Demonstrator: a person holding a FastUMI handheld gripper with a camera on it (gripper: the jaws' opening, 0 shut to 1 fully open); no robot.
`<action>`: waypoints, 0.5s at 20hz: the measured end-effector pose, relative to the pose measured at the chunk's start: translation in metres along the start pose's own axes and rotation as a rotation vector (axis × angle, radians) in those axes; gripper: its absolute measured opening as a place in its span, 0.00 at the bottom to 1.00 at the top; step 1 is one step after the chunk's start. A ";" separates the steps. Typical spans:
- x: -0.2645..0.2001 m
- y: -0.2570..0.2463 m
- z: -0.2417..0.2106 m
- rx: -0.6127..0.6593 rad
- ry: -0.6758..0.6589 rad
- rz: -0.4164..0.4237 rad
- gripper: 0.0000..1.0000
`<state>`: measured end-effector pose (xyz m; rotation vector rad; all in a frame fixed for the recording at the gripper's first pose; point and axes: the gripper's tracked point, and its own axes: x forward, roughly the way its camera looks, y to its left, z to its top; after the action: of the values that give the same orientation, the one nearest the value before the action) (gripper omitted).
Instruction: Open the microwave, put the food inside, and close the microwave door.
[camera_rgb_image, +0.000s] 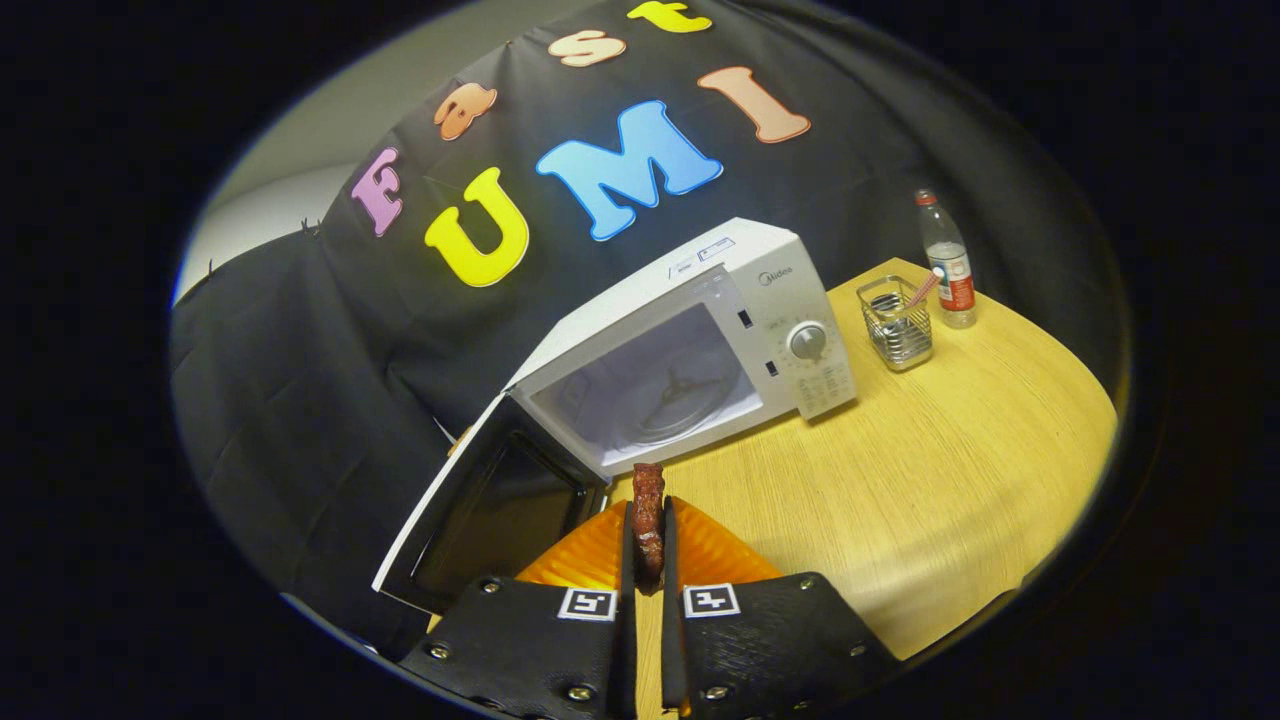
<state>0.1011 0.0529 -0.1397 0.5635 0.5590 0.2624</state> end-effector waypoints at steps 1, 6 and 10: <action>0.009 0.003 0.003 -0.002 -0.005 0.010 0.10; 0.053 0.009 0.015 0.017 -0.029 0.026 0.10; 0.091 0.006 0.018 0.019 -0.067 0.007 0.10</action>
<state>0.1861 0.0850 -0.1621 0.5904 0.4949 0.2437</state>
